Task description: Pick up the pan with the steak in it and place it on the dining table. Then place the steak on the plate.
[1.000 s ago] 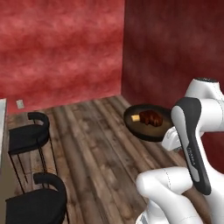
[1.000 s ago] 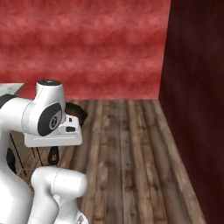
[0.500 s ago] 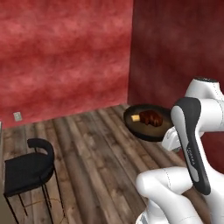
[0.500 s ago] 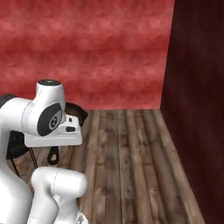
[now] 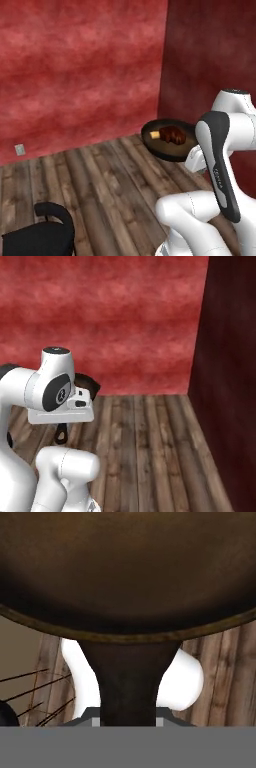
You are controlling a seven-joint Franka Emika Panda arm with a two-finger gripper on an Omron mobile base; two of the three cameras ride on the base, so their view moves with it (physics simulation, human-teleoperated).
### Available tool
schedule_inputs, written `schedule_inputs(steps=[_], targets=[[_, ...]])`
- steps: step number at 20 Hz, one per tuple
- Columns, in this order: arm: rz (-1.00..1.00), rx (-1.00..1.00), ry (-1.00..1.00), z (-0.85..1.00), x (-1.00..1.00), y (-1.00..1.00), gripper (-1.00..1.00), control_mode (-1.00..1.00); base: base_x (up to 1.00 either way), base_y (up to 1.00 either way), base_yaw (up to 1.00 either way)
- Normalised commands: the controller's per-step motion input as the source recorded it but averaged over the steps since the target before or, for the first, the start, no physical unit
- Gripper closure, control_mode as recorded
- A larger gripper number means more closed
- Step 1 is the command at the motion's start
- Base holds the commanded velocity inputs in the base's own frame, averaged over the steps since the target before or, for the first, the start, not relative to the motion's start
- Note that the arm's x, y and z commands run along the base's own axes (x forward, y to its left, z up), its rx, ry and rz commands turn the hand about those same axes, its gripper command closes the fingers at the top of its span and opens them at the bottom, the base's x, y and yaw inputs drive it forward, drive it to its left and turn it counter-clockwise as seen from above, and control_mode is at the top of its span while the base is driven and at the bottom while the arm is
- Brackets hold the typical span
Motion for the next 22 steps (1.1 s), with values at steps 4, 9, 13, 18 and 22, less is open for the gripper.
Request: schedule_inputs(steps=[4,9,13,18,22], targets=[[0.00,0.00,0.00,0.00,0.00,0.00,1.00,1.00,1.00,0.00,0.00],[0.00,0.00,0.00,0.00,0.00,0.00,1.00,1.00,1.00,0.00,0.00],[0.00,0.00,0.00,0.00,0.00,0.00,1.00,1.00,1.00,0.00,0.00],[0.00,0.00,0.00,0.00,0.00,0.00,1.00,1.00,1.00,0.00,0.00],[0.00,0.00,0.00,0.00,0.00,0.00,1.00,1.00,1.00,0.00,0.00]])
